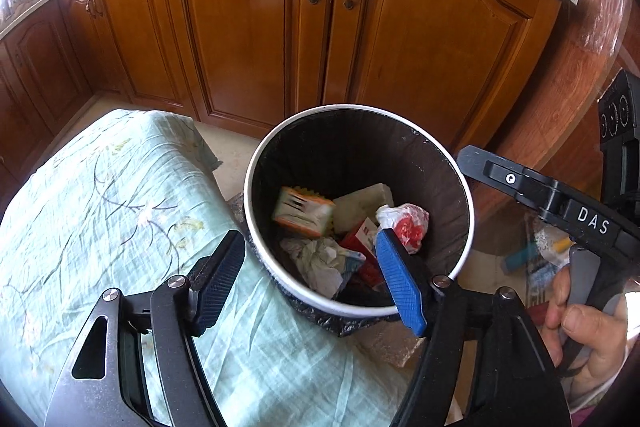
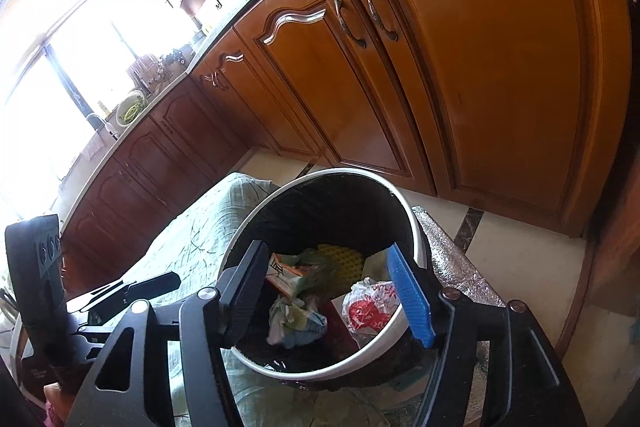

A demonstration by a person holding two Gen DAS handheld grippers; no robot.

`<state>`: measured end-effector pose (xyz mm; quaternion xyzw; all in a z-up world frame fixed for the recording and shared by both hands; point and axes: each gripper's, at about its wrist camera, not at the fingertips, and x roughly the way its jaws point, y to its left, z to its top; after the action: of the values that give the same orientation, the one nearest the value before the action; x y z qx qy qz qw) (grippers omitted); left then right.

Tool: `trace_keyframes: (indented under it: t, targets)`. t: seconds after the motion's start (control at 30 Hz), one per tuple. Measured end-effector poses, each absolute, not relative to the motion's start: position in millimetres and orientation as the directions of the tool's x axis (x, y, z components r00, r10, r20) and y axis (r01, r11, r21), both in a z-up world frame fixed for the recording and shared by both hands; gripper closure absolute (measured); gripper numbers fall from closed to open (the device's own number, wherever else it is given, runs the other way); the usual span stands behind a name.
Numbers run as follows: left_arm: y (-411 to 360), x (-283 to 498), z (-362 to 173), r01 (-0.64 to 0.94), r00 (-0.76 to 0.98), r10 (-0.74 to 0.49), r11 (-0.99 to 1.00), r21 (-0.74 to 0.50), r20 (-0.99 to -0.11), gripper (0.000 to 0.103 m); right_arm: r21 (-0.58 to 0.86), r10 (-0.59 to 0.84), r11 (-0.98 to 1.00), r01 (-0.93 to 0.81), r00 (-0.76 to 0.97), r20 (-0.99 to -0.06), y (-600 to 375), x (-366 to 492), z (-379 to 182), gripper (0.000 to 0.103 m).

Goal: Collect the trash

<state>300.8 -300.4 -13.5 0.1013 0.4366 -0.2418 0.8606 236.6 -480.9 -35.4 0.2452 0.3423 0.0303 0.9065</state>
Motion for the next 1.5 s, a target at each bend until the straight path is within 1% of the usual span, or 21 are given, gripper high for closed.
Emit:
trace_keyframes:
  t: [0.07,0.17,0.43,0.6,0.7,0.77,0.9,0.97,1.03,1.07,1.13,1.2,1.27,1.37,1.5]
  targets:
    - [-288.3,295.1,-12.3,0.486,0.510,-0.340,0.872,-0.062,-0.790,0.032,0.482,0.225,0.868,0.115,0.776,-0.589,-480.1,227.9,-35.3,0.023]
    - [-266.8,284.9,-13.4,0.451,0.519,-0.361,0.886,-0.110,-0.775,0.030,0.509,0.227,0.853,0.118,0.793,-0.565,-473.7,212.6,-36.9,0.015]
    - [-223.0,238.3,-18.5,0.360,0.565,-0.378,0.913,-0.193,-0.733,0.029,0.523,0.236,0.847,0.094,0.815,-0.529,-439.5,172.4,-37.4,0.012]
    - [-196.2,213.8,-14.8,0.318,0.605,-0.379,0.921,-0.224,-0.701,0.028,0.488,0.226,0.871,0.063,0.830,-0.510,-413.1,148.6,-26.8,0.009]
    - [-180.7,197.4,-6.8,0.304,0.637,-0.380,0.923,-0.235,-0.671,0.027,0.453,0.210,0.891,0.042,0.845,-0.491,-395.4,135.4,-16.9,0.006]
    - [-171.5,187.2,-0.7,0.297,0.663,-0.374,0.927,-0.231,-0.648,0.026,0.425,0.196,0.905,0.029,0.858,-0.475,-384.2,125.8,-9.0,0.002]
    - [-157.6,166.6,18.8,0.306,0.717,-0.365,0.930,-0.202,-0.593,0.023,0.352,0.151,0.936,0.014,0.887,-0.437,-363.7,110.3,17.9,0.000]
    - [-148.3,155.9,33.1,0.310,0.753,-0.360,0.933,-0.185,-0.551,0.017,0.318,0.131,0.948,0.002,0.908,-0.397,-357.3,103.2,35.1,0.000]
    - [-142.0,144.5,46.4,0.305,0.792,-0.345,0.938,-0.163,-0.503,0.003,0.279,0.099,0.960,0.001,0.935,-0.342,-348.6,92.7,51.3,0.000]
    - [-138.7,138.1,51.7,0.297,0.812,-0.331,0.943,-0.149,-0.480,0.001,0.258,0.085,0.966,0.000,0.944,-0.319,-343.9,88.5,56.0,0.000]
    - [-130.7,127.8,58.2,0.274,0.845,-0.301,0.954,-0.125,-0.442,0.000,0.224,0.060,0.975,0.003,0.960,-0.274,-334.6,79.6,59.5,0.000]
    - [-126.4,118.3,58.0,0.254,0.867,-0.273,0.962,-0.101,-0.417,0.000,0.213,0.052,0.977,0.003,0.967,-0.251,-327.4,74.0,54.7,0.000]
    - [-122.6,110.5,52.2,0.225,0.886,-0.237,0.971,-0.078,-0.398,0.000,0.211,0.048,0.978,0.006,0.968,-0.247,-321.2,71.0,44.4,0.000]
    - [-116.4,102.7,39.7,0.202,0.893,-0.211,0.977,-0.065,-0.397,0.000,0.217,0.052,0.976,0.004,0.967,-0.249,-314.2,65.7,27.0,0.000]
    - [-110.0,95.6,25.0,0.171,0.902,-0.174,0.984,-0.042,-0.396,0.000,0.191,0.055,0.982,-0.001,0.959,-0.279,-304.2,63.1,10.7,0.000]
